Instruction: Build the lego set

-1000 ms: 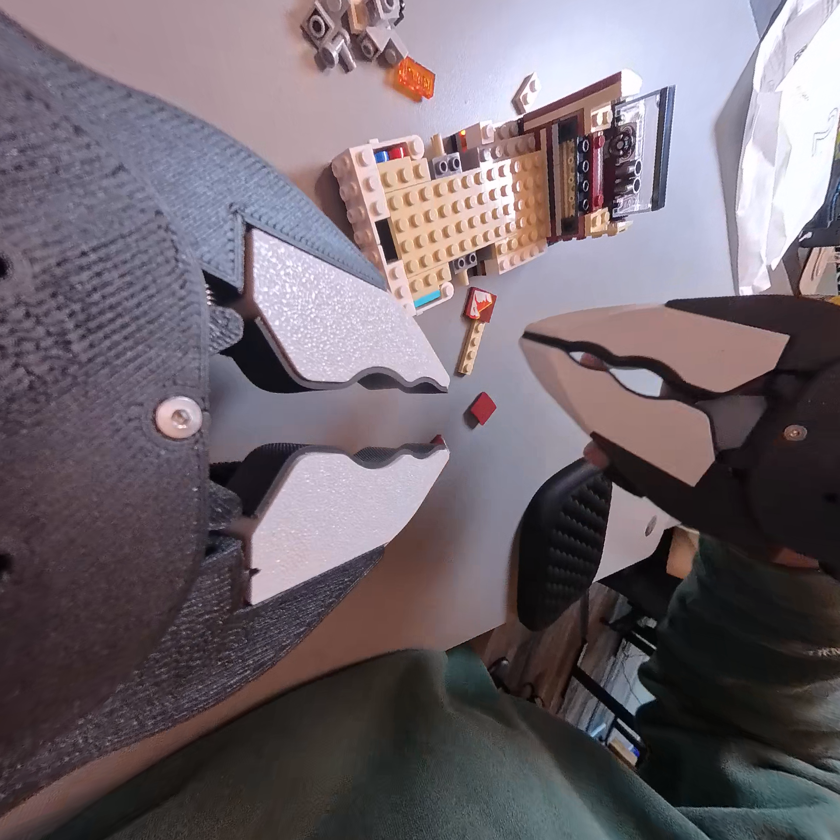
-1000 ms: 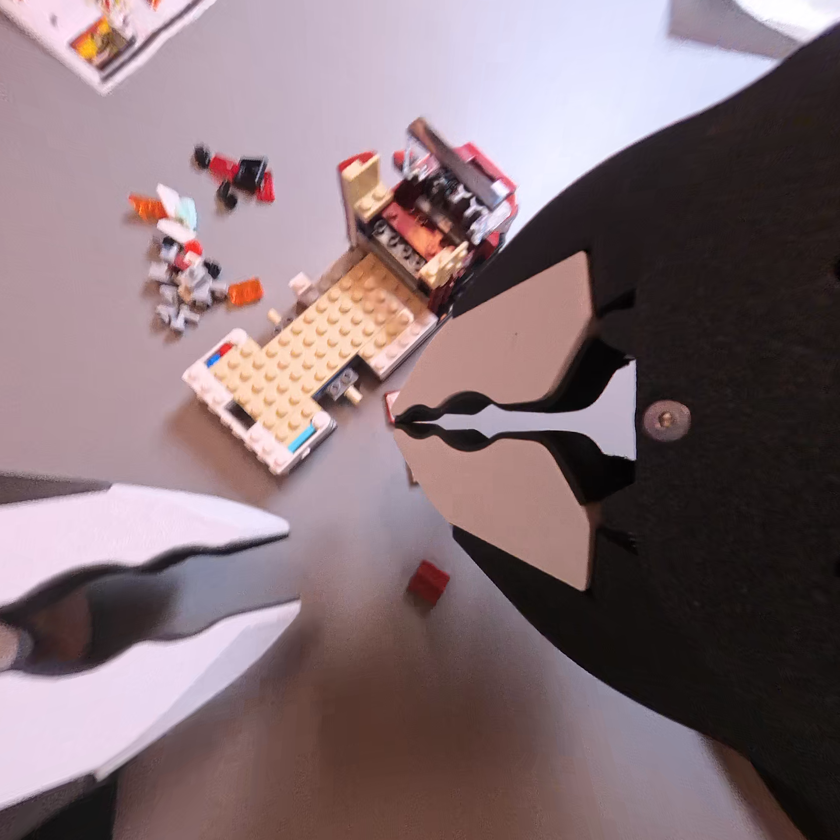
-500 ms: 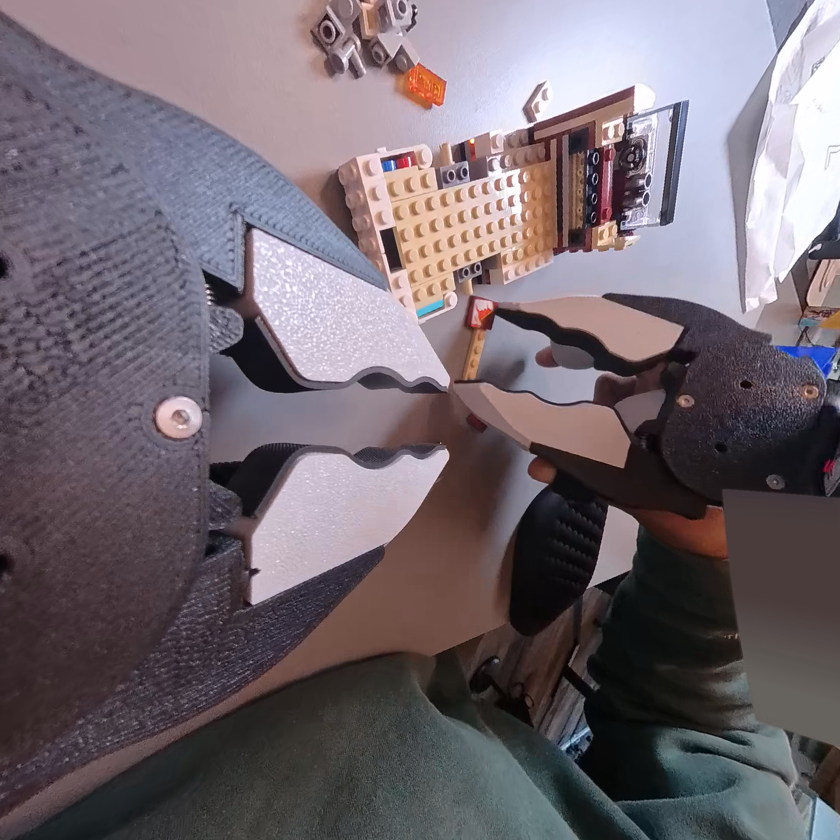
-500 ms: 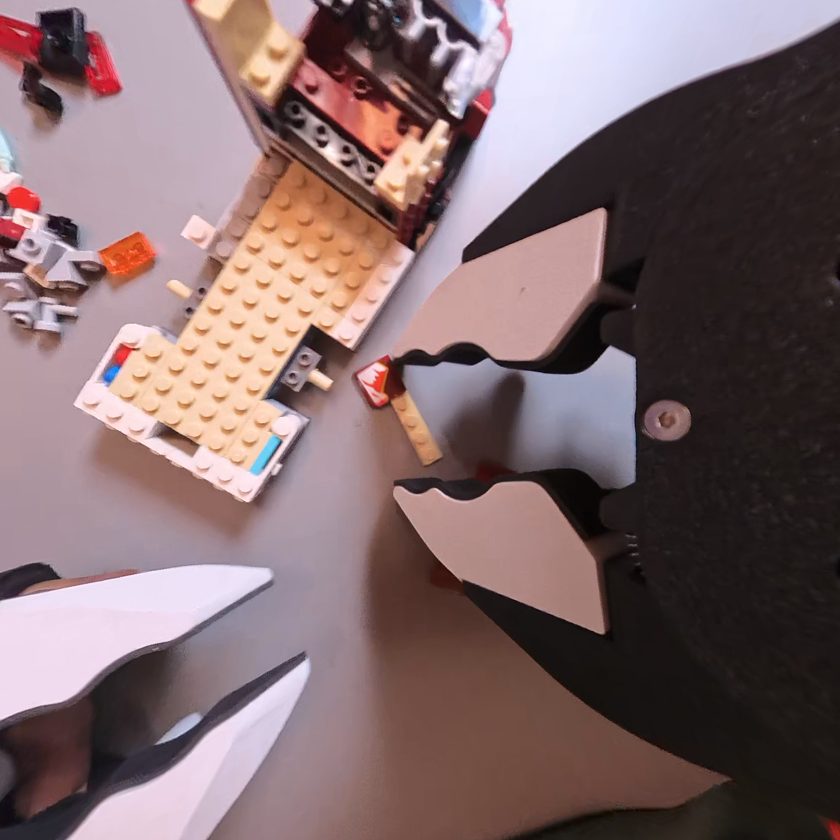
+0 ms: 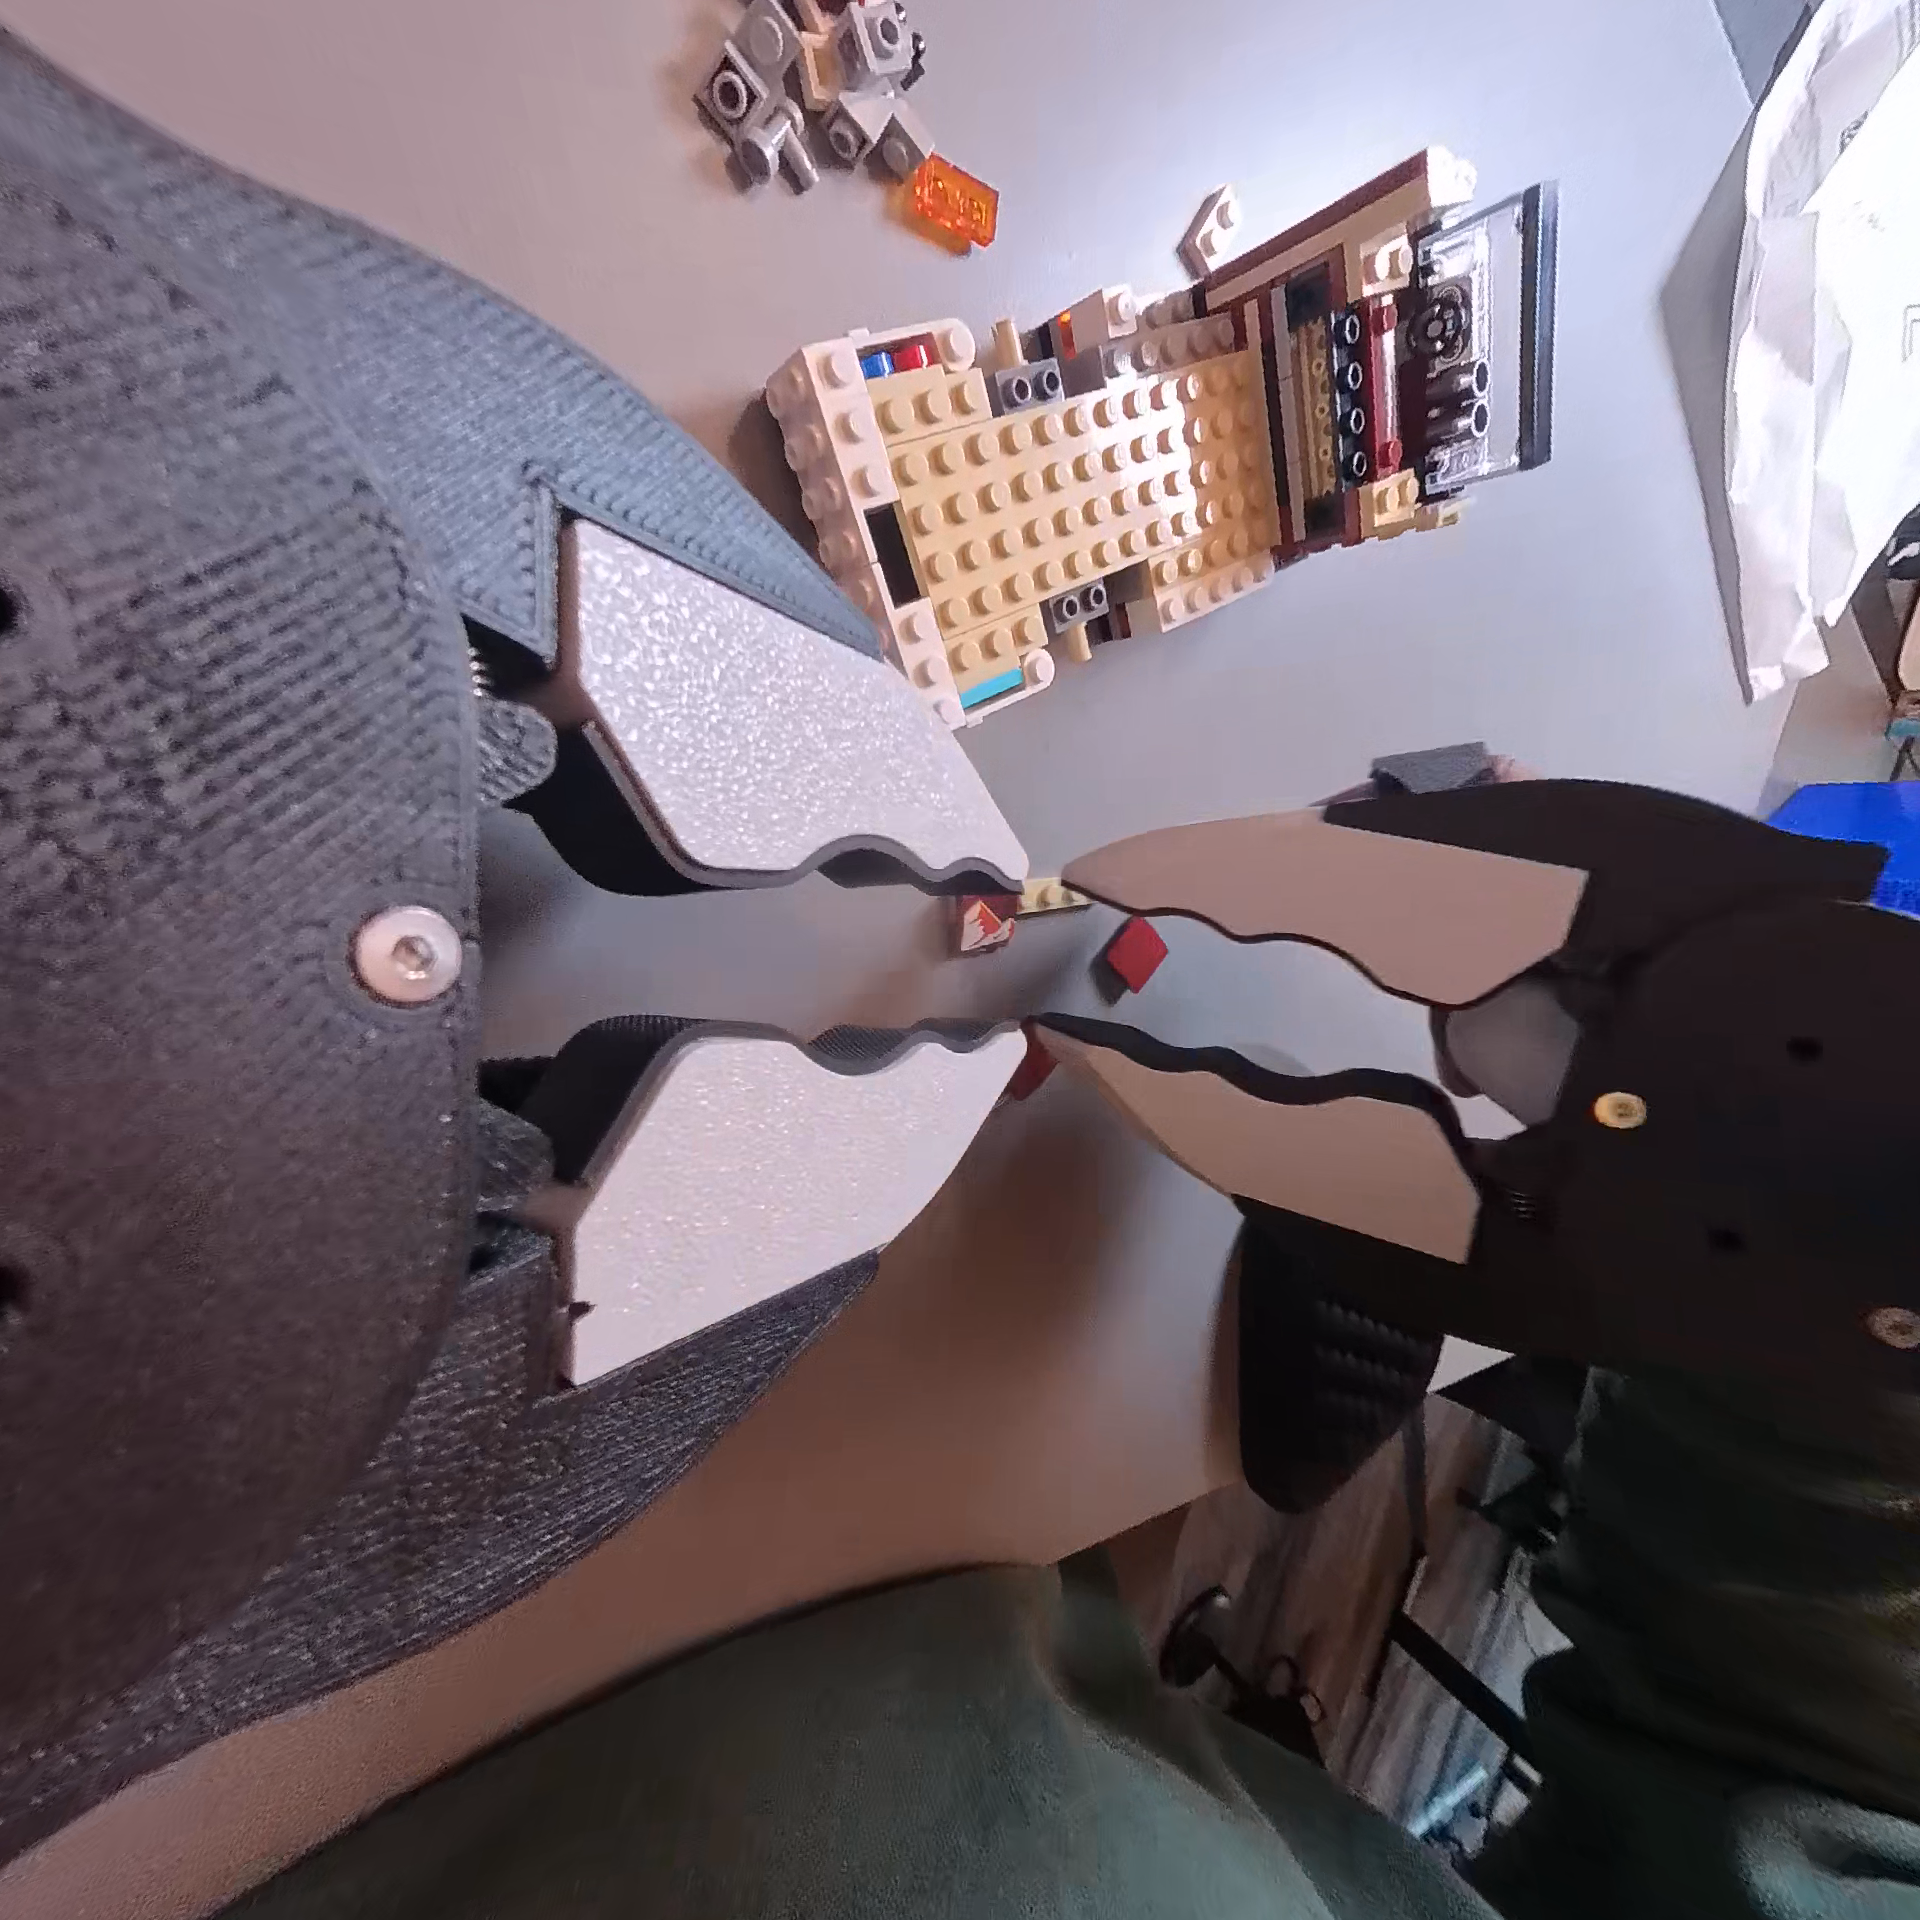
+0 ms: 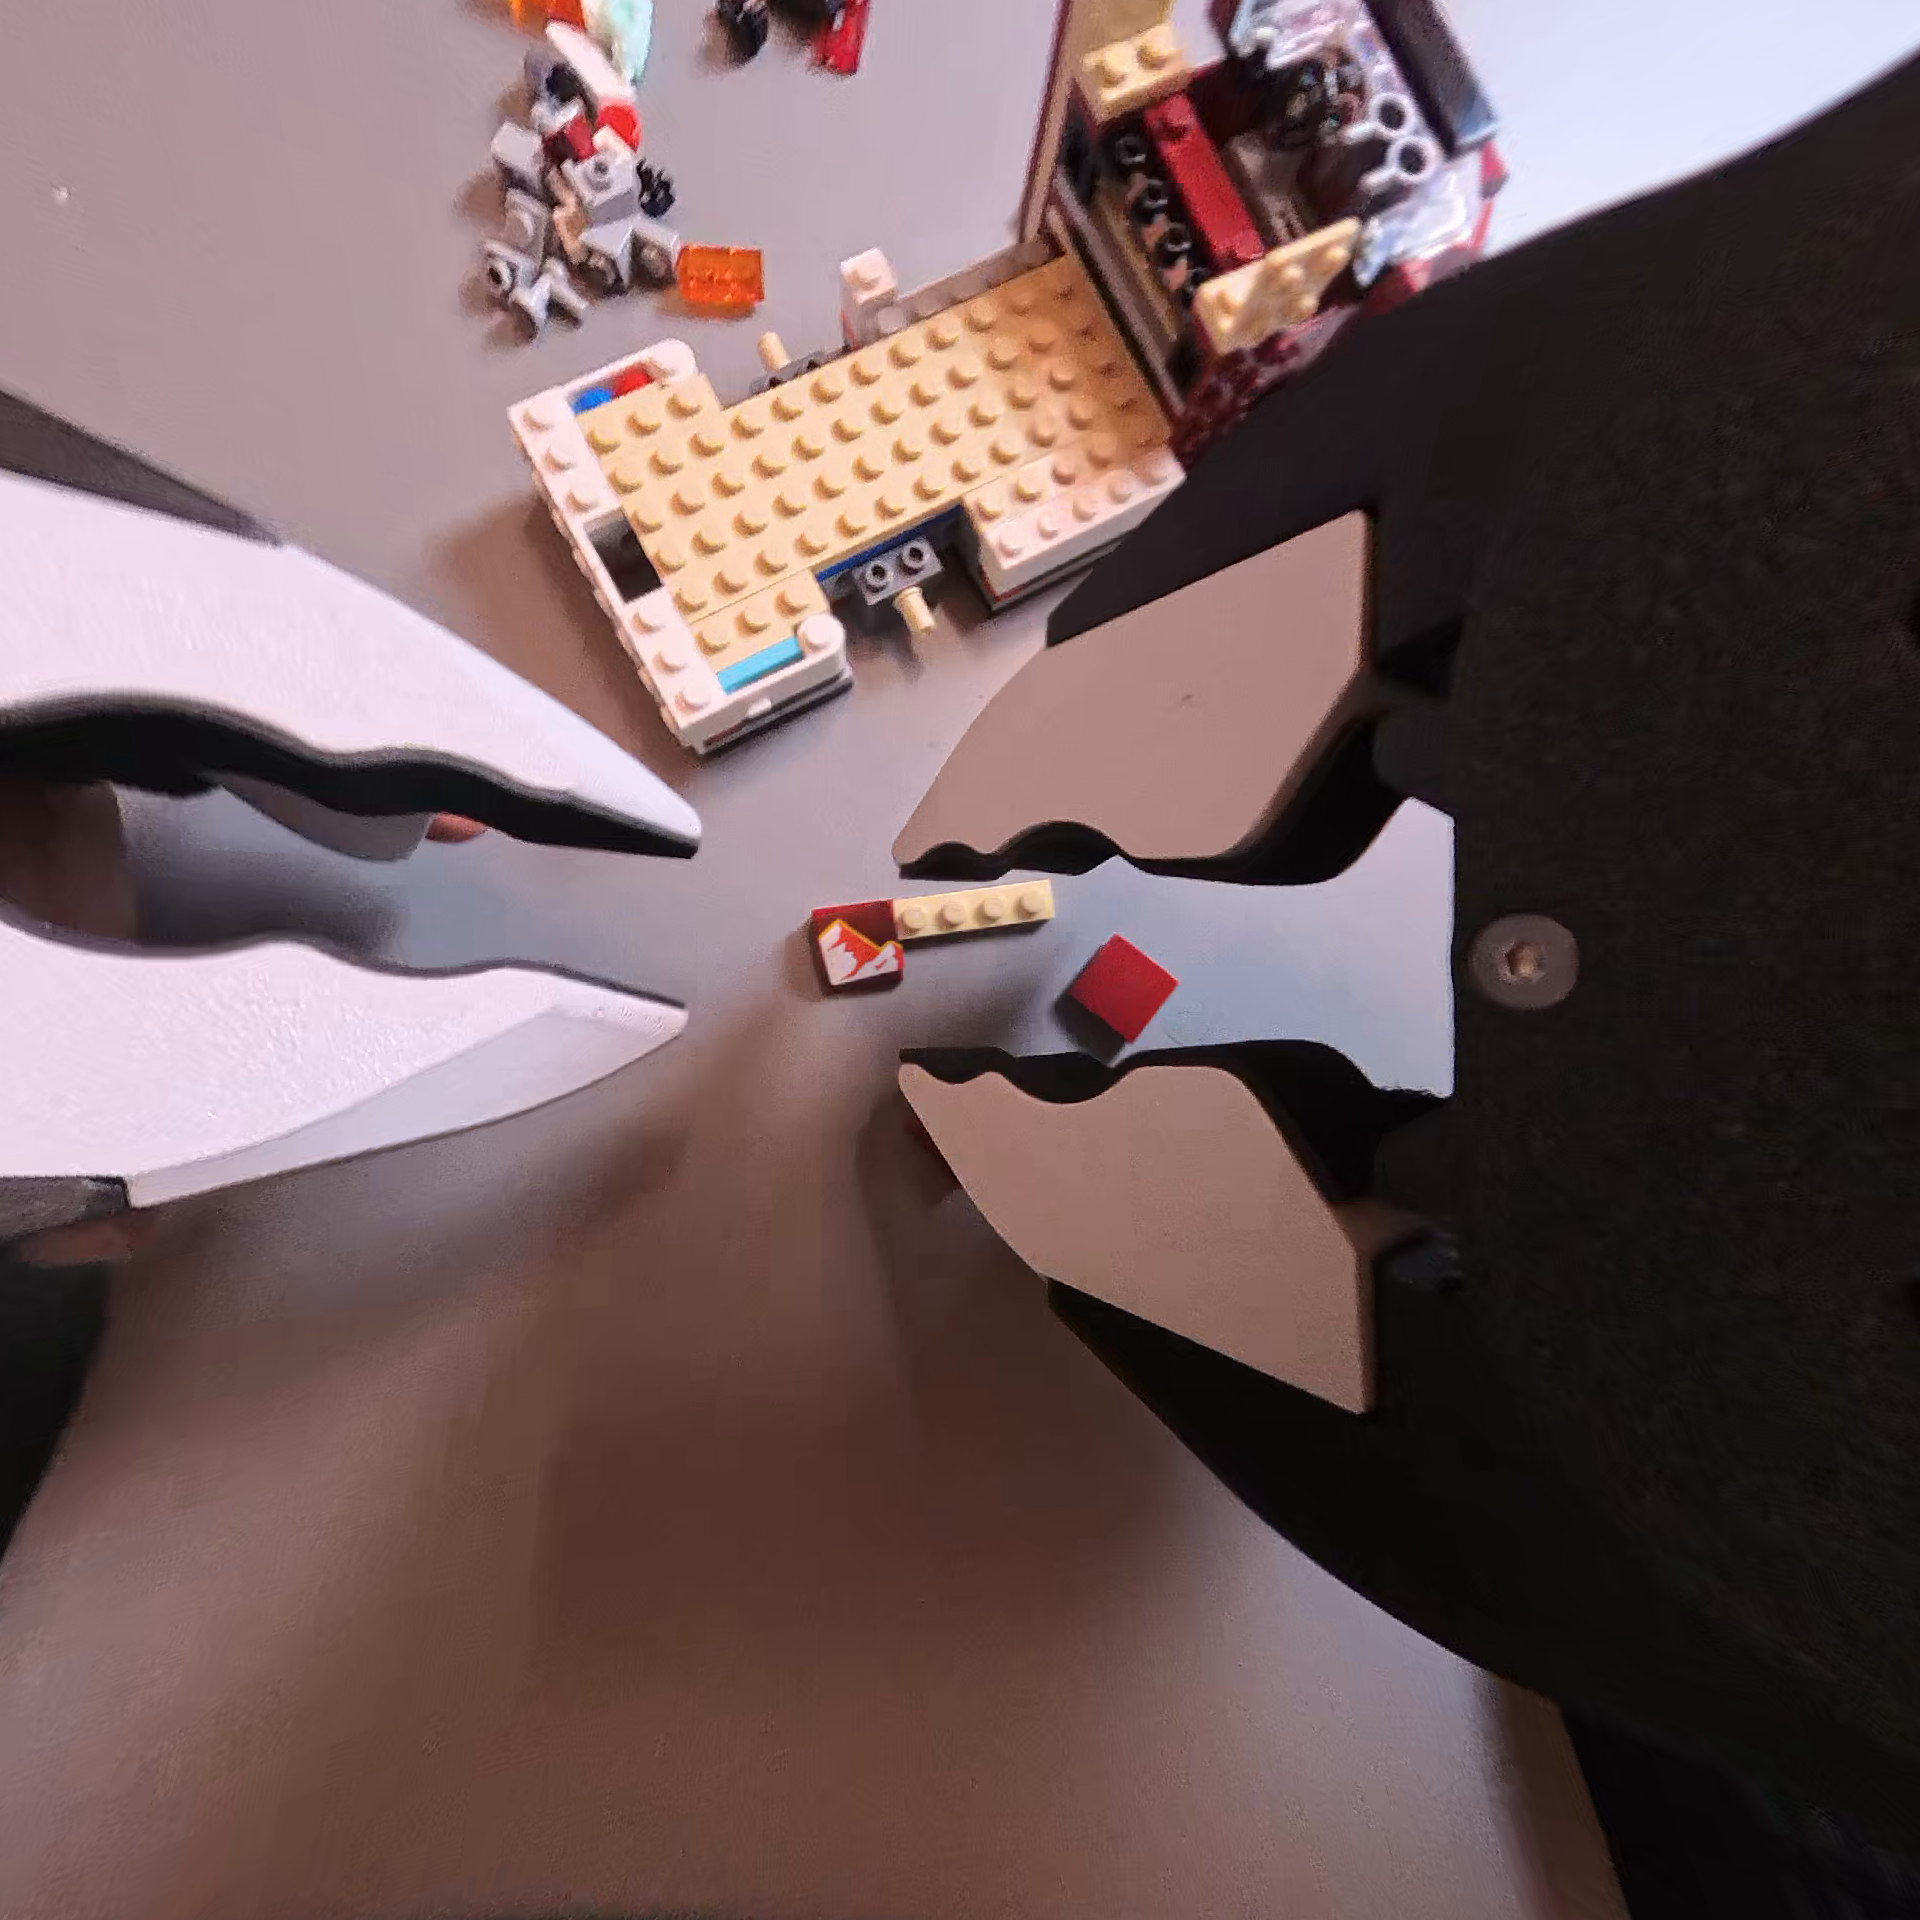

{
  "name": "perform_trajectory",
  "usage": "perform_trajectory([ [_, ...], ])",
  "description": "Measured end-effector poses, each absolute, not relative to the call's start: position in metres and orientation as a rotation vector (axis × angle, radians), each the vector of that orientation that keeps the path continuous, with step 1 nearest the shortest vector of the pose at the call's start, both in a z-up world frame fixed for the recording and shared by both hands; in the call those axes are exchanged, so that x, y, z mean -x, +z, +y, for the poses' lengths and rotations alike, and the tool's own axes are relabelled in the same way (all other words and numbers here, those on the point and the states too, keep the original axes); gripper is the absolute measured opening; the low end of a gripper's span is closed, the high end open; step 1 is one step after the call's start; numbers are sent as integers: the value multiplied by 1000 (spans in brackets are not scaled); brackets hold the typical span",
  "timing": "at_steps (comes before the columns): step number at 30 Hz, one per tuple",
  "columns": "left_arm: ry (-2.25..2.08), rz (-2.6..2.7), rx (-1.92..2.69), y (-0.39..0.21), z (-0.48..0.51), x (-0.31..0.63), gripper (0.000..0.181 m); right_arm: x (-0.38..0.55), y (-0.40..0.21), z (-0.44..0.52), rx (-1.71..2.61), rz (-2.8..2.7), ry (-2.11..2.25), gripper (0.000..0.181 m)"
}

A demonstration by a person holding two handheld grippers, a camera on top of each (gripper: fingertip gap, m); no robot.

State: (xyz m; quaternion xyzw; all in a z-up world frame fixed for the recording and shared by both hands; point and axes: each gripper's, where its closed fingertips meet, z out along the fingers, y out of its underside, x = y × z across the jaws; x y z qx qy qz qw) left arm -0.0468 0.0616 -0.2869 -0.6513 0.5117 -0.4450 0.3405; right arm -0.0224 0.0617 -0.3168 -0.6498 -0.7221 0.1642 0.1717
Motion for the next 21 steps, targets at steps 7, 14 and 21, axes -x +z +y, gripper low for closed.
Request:
perform_trajectory([
  [7,-787,1474,1758,-313,69,47,34,5,-327,74,1913,-1956,493,20],
  [14,-650,1562,1843,-326,62,40,42,16,-327,75,1804,-1970,539,10],
  [21,-584,1576,1858,-330,62,33,33,-8,-302,65,1801,-1739,573,24],
])
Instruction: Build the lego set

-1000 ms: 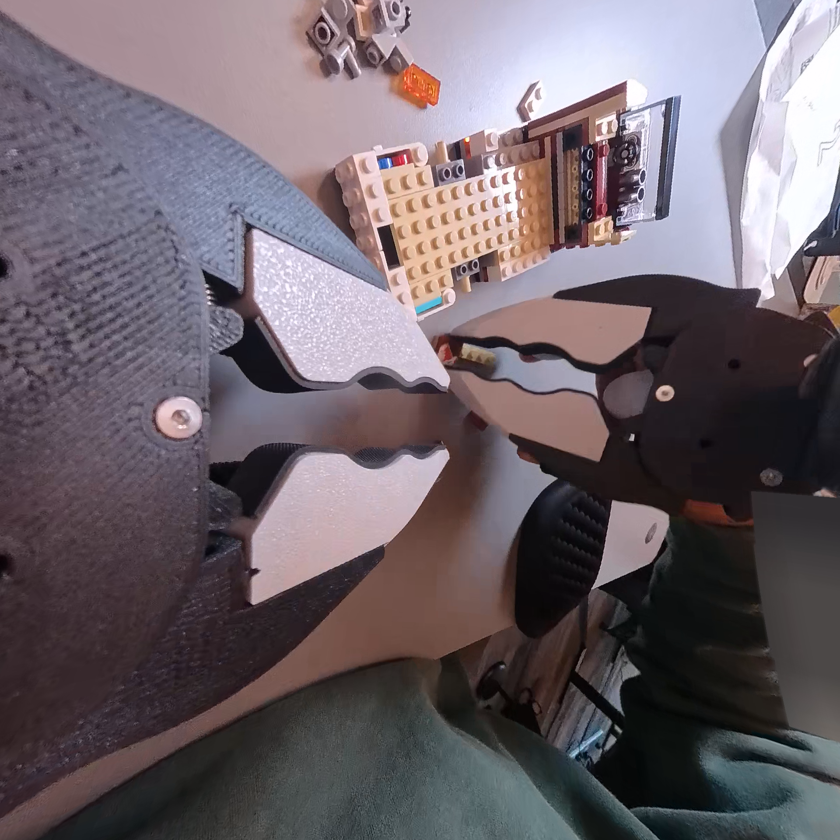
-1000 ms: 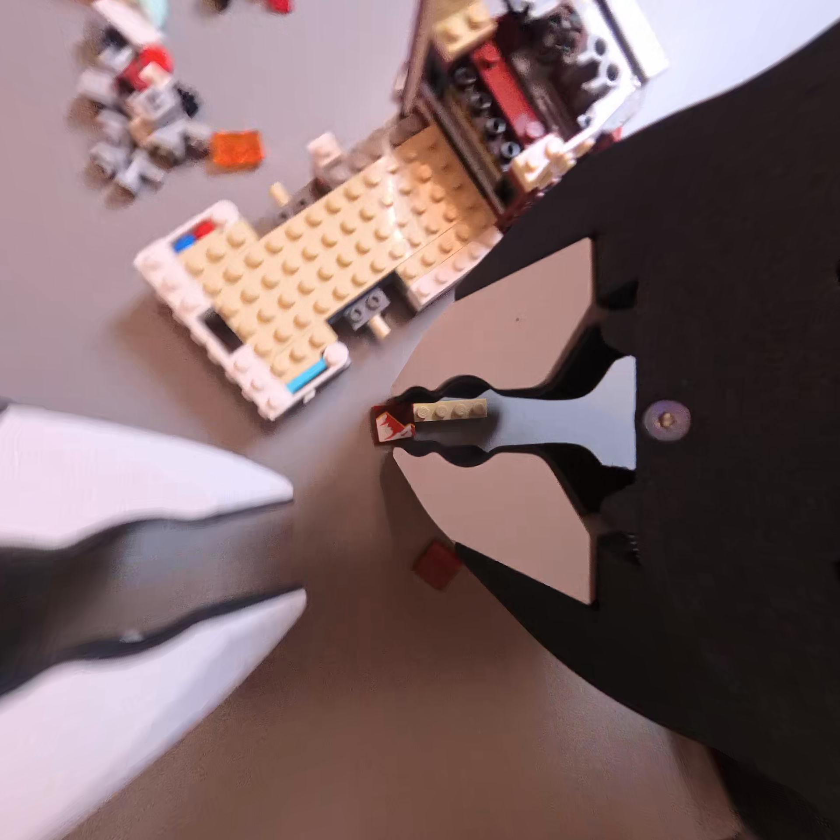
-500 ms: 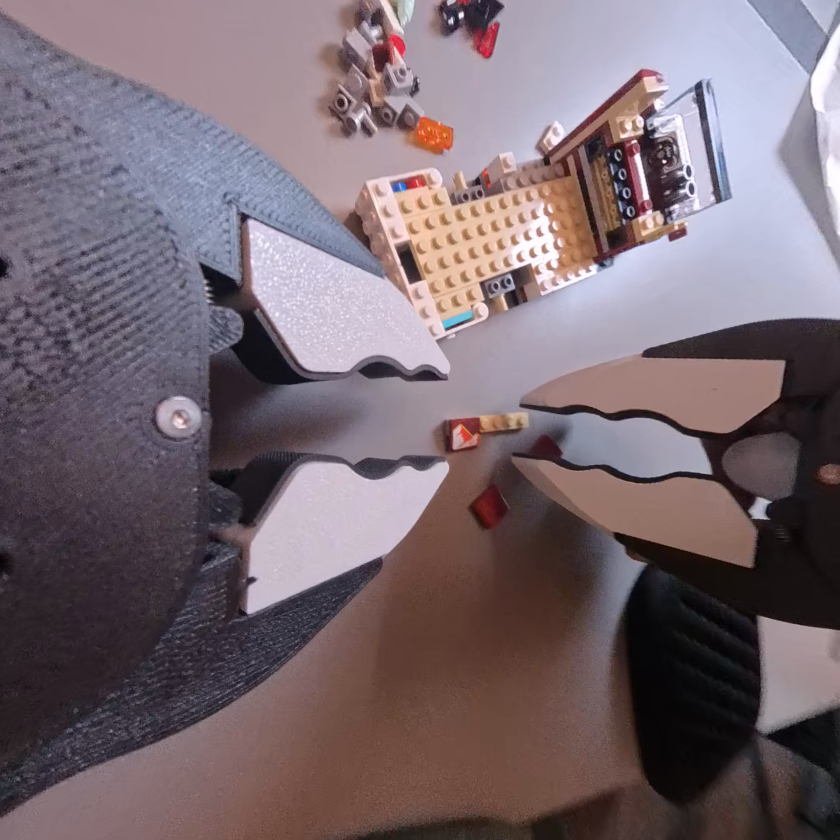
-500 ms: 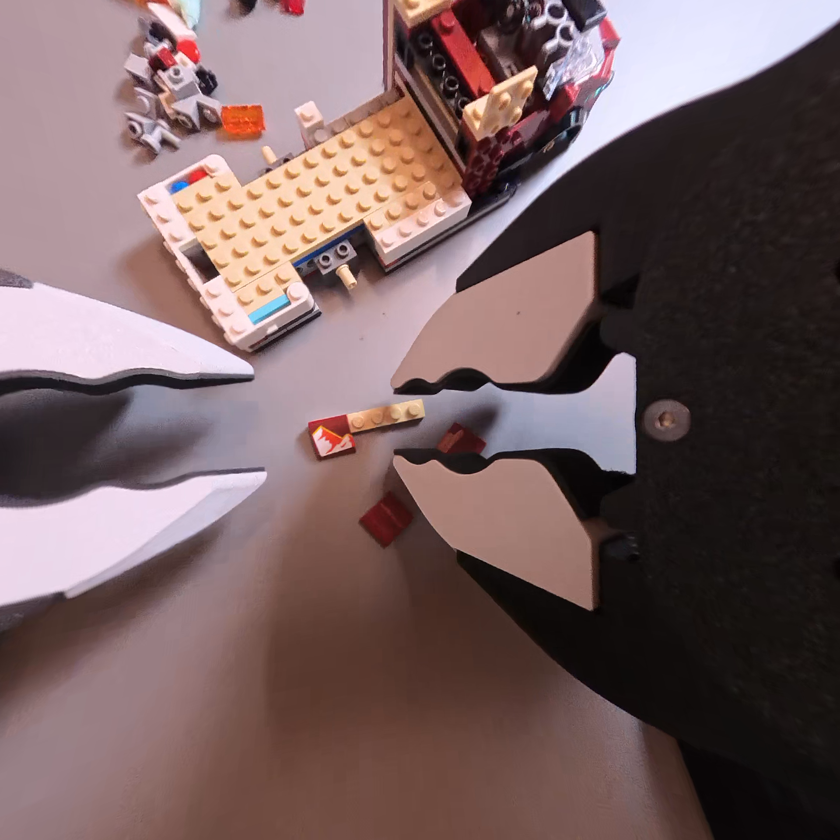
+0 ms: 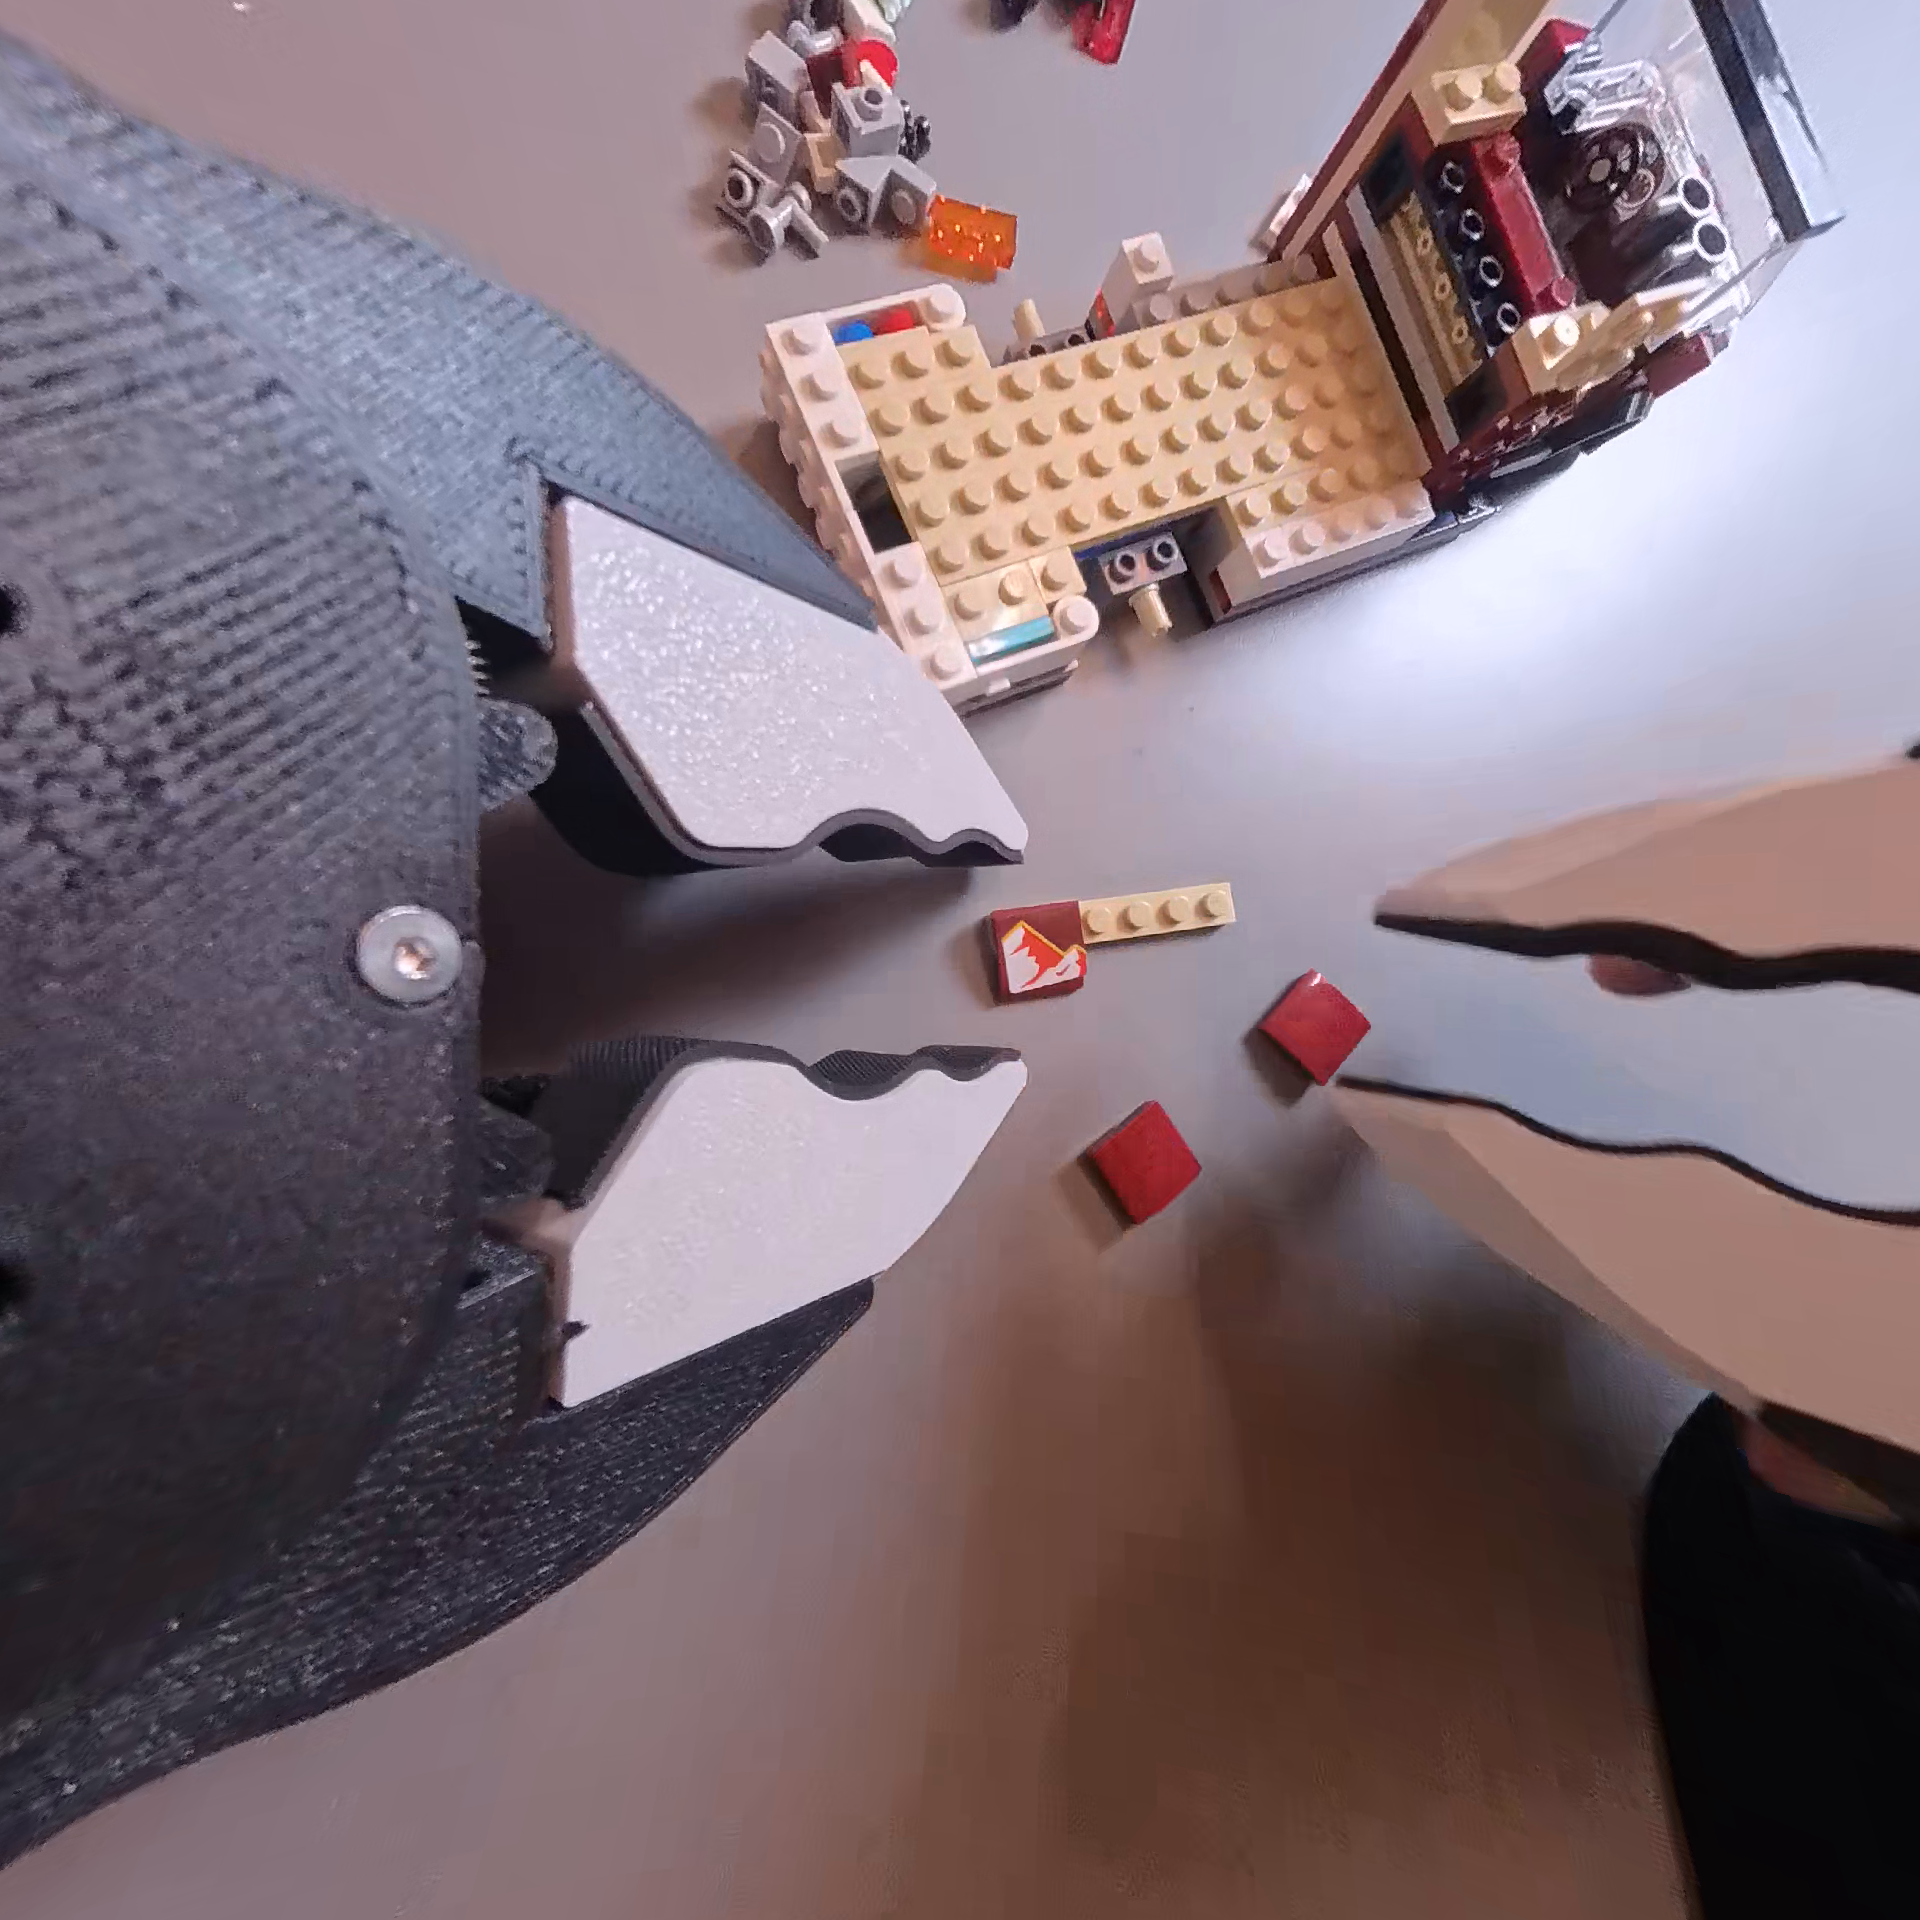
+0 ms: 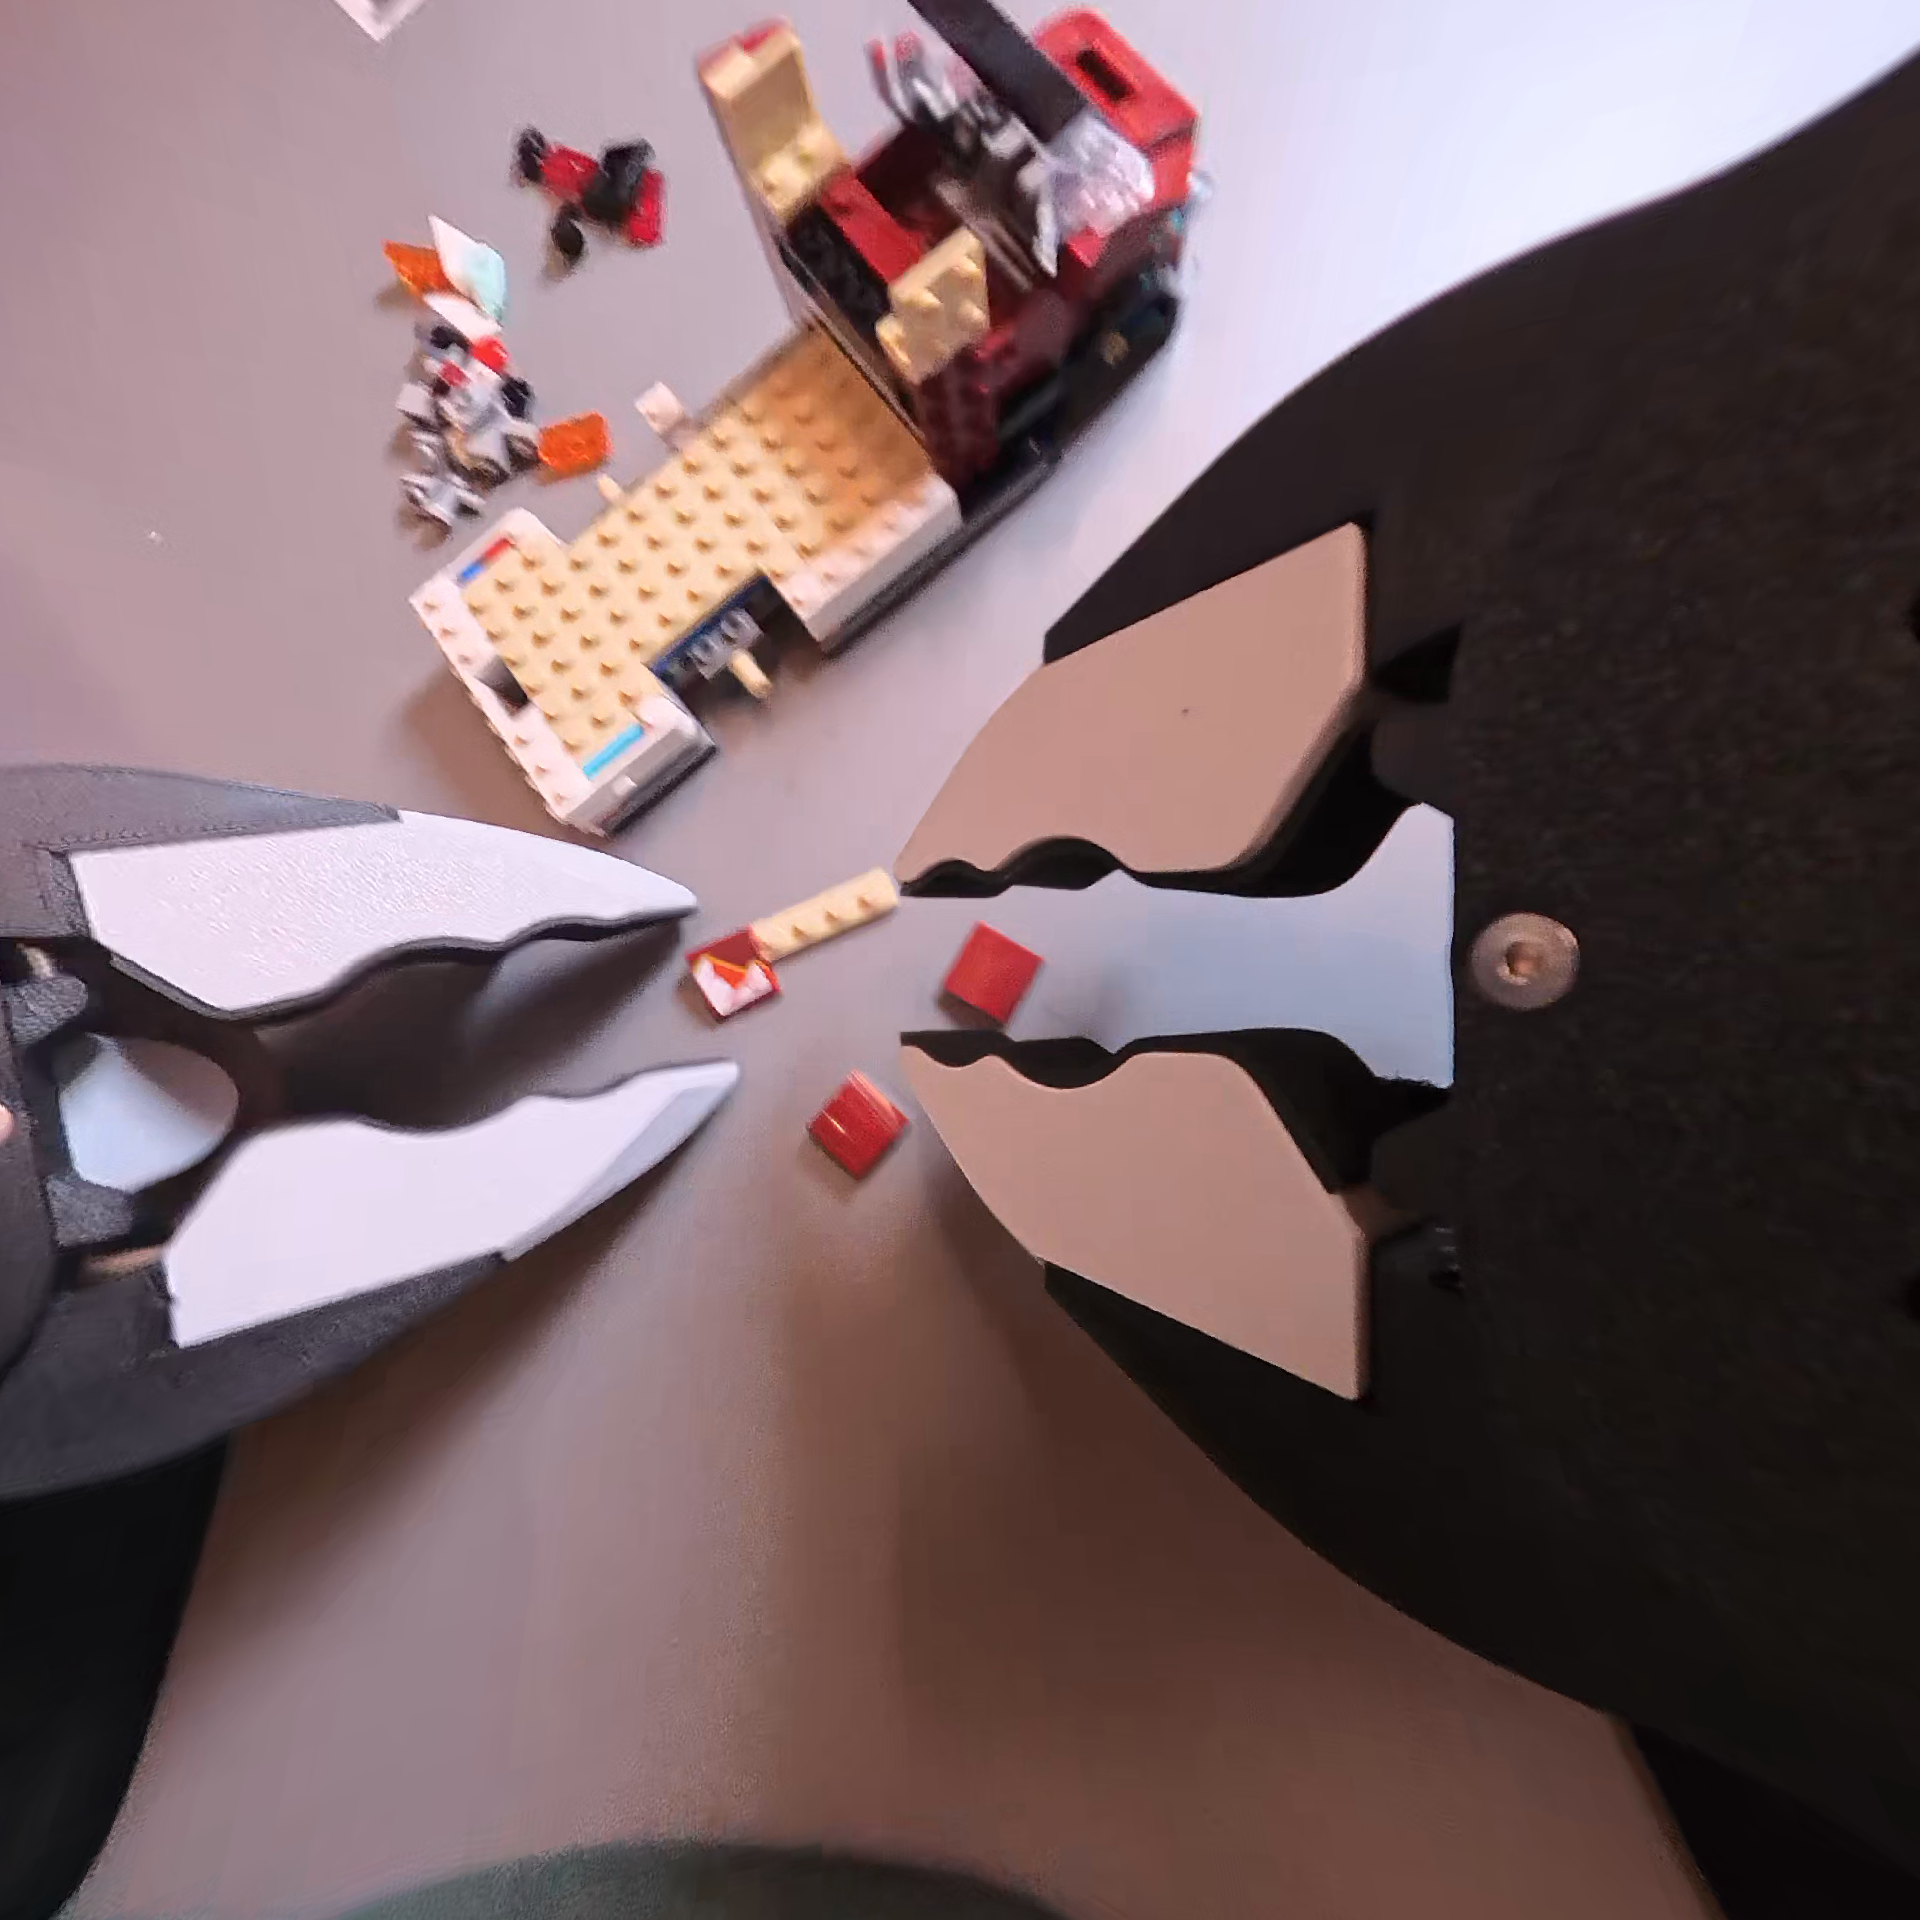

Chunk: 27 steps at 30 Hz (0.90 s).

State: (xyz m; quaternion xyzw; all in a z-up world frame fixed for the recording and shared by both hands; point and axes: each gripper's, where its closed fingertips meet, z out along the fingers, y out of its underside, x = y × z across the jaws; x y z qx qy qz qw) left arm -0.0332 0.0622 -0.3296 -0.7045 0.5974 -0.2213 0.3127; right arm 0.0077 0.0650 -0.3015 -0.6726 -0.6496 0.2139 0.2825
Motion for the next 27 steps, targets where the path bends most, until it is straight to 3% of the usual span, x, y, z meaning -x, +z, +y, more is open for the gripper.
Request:
perform_trajectory([
  [17,-595,1580,1797,-330,60,26,17,-26,-332,63,2057,-1785,521,21],
  [22,-645,1574,1775,-328,57,28,17,-21,-333,64,2051,-1843,473,0],
  [27,-662,1577,1755,-327,55,31,18,-19,-327,58,2011,-1885,472,7],
])
